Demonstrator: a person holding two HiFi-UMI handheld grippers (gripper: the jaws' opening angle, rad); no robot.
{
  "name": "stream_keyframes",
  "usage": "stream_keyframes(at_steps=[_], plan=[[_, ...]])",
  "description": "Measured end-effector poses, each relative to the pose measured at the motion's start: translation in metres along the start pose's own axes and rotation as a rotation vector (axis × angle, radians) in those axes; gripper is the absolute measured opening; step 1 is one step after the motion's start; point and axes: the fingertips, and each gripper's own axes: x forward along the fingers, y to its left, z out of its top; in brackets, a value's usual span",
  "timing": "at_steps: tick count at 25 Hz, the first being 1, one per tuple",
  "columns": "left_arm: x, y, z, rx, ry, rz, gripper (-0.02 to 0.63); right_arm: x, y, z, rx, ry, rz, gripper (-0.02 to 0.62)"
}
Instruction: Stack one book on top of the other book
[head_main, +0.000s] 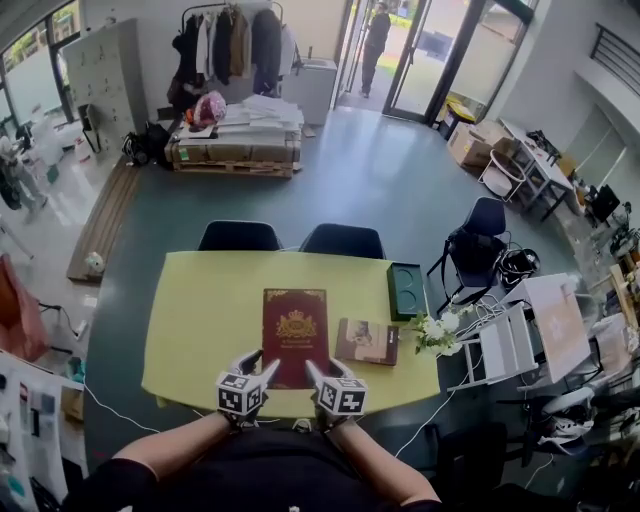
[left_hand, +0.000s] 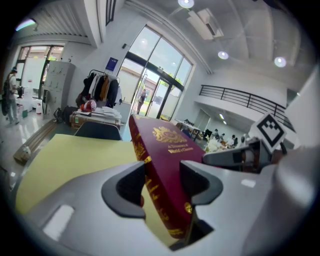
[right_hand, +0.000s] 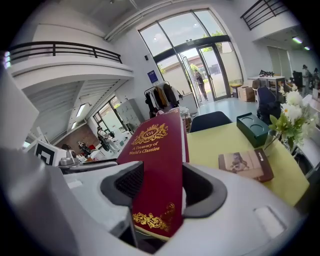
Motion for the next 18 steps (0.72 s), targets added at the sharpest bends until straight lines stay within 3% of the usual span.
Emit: stream_keyframes(at_steps=[18], plan=[[0.009,0.018,-0.032,-0.006,0.023,0.028,0.225,0.021,-0.007,-0.028,-0.023,0.026,0.012,0.236]])
